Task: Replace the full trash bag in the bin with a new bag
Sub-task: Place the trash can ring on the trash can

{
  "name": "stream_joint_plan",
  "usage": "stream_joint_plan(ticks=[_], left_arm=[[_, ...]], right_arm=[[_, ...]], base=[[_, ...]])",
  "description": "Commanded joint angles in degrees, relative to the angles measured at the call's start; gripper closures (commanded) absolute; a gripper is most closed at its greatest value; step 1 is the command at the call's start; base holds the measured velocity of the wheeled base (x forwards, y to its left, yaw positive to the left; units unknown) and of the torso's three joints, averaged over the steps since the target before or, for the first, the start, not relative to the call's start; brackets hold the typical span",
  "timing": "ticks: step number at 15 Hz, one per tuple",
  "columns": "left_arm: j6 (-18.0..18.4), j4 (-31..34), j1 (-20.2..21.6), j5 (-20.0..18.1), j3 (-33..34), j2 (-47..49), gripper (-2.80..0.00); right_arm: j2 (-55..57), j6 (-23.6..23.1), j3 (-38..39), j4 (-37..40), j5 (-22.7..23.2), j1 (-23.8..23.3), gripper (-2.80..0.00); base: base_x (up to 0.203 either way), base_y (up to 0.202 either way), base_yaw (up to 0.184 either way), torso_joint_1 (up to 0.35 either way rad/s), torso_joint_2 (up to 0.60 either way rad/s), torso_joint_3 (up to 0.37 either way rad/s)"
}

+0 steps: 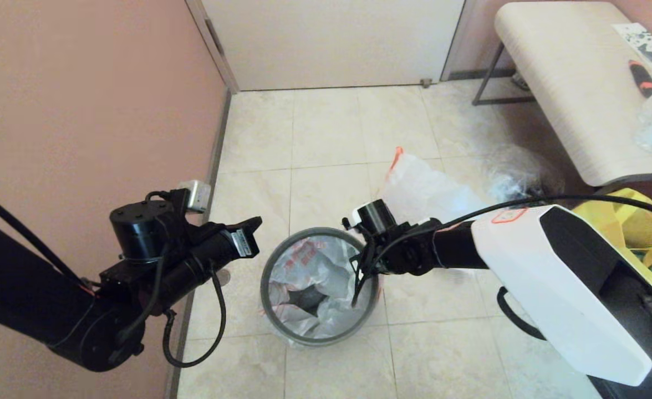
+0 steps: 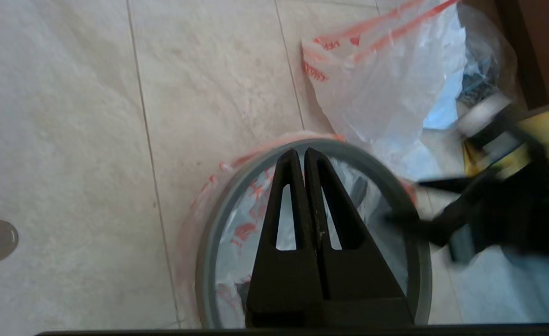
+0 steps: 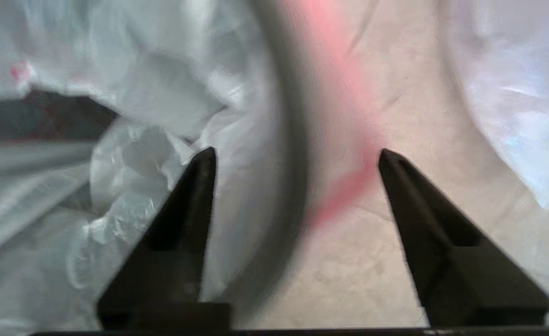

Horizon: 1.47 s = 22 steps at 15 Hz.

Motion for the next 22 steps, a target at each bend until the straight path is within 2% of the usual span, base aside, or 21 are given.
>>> stream_joint_plan(ticks=[1, 3, 5, 7, 8, 10, 12, 17, 19, 20, 22], left_arm=[[-1.40, 2.47, 0.17, -3.41, 0.23, 0.52, 0.00], [-2.87, 7.39, 1.16, -9.41, -0.12, 0.42, 0.00], [-4.18, 11.49, 3.04, -18.22, -0.24, 0.75, 0.00], [-5.02, 12.83, 5.75, -26.58, -0.13, 3.52, 0.00], [-5.01, 12.89, 6.93, -29.25, -0.11, 5.46, 0.00], [-4.66, 12.59, 8.51, -32.39, -0.20, 9.85, 0.00], [-3.53, 11.44, 9.94, -33.22, -0.96, 14.38, 0.00], [-0.14, 7.26, 12.56, -33.41, -2.69, 22.83, 0.00], [1.24, 5.52, 13.05, -33.07, -3.17, 25.19, 0.00], [1.42, 5.48, 12.99, -31.85, -3.98, 26.47, 0.00], [3.23, 5.99, 12.13, -26.39, -5.93, 28.69, 0.00]], right_arm=[[-6.49, 2.35, 2.04, 1.46, 1.50, 0.49, -2.80], [-10.38, 4.84, 5.27, 2.21, 7.51, 0.52, -2.80], [-12.55, 7.37, 7.38, 2.32, 14.92, -0.27, -2.80], [-13.15, 8.94, 8.20, 2.31, 23.73, -1.39, -2.80], [-12.90, 9.15, 8.49, 2.21, 27.50, -1.91, 0.00], [-11.08, 9.34, 8.17, 2.14, 35.40, -3.61, 0.00], [-8.99, 9.03, 8.12, 1.93, 42.97, -5.95, 0.00], [-2.08, 3.62, 7.88, -1.92, 52.11, -10.15, 0.00], [1.39, 2.61, 7.76, -5.78, 53.95, -11.34, 0.00], [2.80, 2.18, 7.65, -7.53, 54.16, -11.89, 0.00], [5.27, 1.87, 5.86, -8.96, 55.05, -12.60, 0.00]], base=[[0.000, 0.000, 0.000, 0.000, 0.00, 0.000], [0.000, 0.000, 0.000, 0.000, 0.00, 0.000], [0.000, 0.000, 0.000, 0.000, 0.00, 0.000], [0.000, 0.000, 0.000, 0.000, 0.00, 0.000], [0.000, 0.000, 0.000, 0.000, 0.00, 0.000], [0.000, 0.000, 0.000, 0.000, 0.00, 0.000], [0.000, 0.000, 0.000, 0.000, 0.00, 0.000], [0.000, 0.000, 0.000, 0.000, 0.00, 0.000], [0.000, 0.000, 0.000, 0.000, 0.00, 0.000], [0.000, 0.000, 0.000, 0.000, 0.00, 0.000], [0.000, 0.000, 0.000, 0.000, 0.00, 0.000]])
